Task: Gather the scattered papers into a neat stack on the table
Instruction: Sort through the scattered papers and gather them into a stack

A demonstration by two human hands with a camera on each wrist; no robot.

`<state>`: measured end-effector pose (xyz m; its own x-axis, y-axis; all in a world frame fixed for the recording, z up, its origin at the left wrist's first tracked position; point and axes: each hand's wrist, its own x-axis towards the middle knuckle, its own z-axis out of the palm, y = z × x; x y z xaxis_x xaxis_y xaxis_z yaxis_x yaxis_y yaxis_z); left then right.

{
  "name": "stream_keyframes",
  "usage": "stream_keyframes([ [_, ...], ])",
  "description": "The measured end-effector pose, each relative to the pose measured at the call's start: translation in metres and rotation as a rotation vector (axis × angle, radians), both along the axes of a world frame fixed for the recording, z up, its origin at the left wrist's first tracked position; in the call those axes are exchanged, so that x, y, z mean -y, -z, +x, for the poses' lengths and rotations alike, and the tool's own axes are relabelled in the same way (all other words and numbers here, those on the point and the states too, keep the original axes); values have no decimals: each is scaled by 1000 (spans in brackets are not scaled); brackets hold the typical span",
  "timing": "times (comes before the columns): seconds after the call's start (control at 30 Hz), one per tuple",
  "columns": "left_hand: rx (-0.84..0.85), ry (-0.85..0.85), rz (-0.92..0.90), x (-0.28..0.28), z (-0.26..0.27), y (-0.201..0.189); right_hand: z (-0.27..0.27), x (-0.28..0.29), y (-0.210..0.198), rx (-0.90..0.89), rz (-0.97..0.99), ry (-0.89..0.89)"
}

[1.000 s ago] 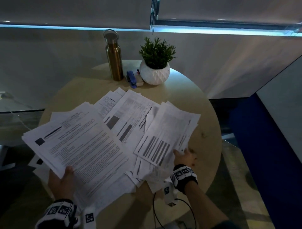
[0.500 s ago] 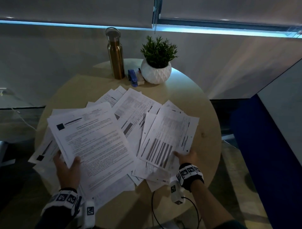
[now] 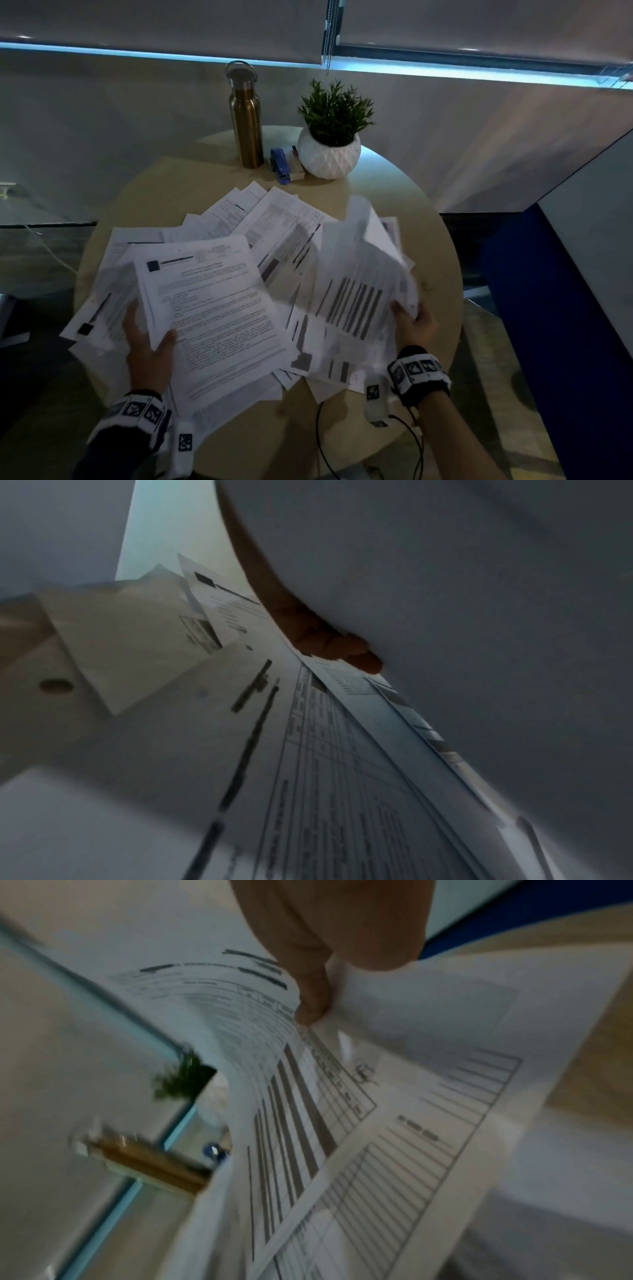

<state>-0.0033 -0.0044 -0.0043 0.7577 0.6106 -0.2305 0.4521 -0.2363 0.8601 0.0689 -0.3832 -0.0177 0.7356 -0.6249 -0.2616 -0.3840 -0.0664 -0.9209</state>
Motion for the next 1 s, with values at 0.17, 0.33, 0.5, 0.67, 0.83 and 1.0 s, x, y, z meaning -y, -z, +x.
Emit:
stream_keyframes([
  [0.17,71,234,-31,-5,8,10,4,-9,-22,49,393,-98],
  [0.33,78,277,-83,4,24,2,15,-48,-14,-156,576,-410],
  [0.5,47,150,-464,22,36,-12,12,-96,-12,-198,317,-651],
  [0.67,43,196,-361,29,33,-4,8,-114,-15,-108,236,-751],
  [0.83,160,138,-194,28,30,-4,5,-108,-16,-74,299,-895],
  [1.0,147,243,-150,23,24,0,2,-112,-12,-38,306,-818],
])
